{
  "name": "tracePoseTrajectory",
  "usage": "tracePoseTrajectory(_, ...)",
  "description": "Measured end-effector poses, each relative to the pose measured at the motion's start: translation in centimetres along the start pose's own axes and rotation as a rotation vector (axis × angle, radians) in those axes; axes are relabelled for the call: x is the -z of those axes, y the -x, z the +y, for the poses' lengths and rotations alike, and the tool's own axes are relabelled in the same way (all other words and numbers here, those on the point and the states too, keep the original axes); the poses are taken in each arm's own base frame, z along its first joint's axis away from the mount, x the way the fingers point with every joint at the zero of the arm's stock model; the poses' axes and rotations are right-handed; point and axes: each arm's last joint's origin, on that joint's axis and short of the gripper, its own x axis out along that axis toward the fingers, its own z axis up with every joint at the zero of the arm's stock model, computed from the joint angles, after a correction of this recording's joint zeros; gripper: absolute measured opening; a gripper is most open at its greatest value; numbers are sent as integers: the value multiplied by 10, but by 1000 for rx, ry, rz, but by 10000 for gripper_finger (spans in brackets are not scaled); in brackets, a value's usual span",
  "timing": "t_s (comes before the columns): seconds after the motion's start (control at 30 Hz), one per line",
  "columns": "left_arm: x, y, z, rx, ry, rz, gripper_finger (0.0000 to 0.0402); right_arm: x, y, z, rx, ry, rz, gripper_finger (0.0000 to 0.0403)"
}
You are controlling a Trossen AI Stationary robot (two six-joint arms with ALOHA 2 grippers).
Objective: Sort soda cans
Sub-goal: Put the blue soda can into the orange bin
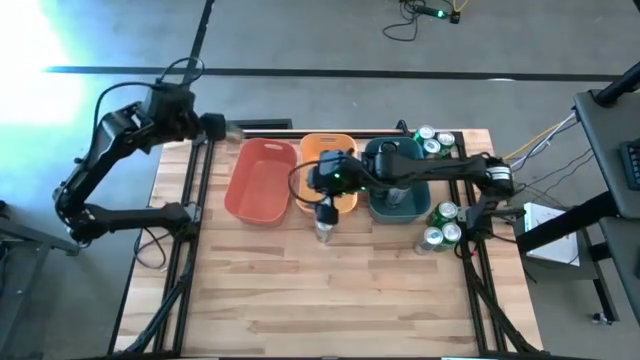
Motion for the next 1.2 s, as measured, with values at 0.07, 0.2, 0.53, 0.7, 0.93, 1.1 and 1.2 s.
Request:
tracePoseTrajectory(0.07, 5, 2, -4, 57, -42, 26, 215, -9, -6, -1, 4, 4, -26, 352)
tracePoseTrajectory(0.2, 15, -1, -12, 108, -102, 72, 215, -18, -27, -2, 3, 23, -25, 352)
tracePoseTrajectory(0.53, 37, -57, -26, -2, -207, 189, 215, -33, -46, 7, -12, -54, 6, 352)
tracePoseTrajectory(0.7, 51, -95, -34, -39, -220, 247, 215, -35, -41, 8, 1, -74, 4, 352)
tracePoseTrajectory(0.93, 72, -143, -44, -142, -269, 307, 215, -37, -34, 6, 44, -104, 4, 352)
tracePoseTrajectory(1.1, 83, -164, -56, -181, -277, 321, 215, -35, -34, 9, 41, -114, 17, 352)
tracePoseTrajectory(1.2, 86, -174, -58, -247, -219, 308, 215, -35, -34, 10, 39, -113, 23, 352)
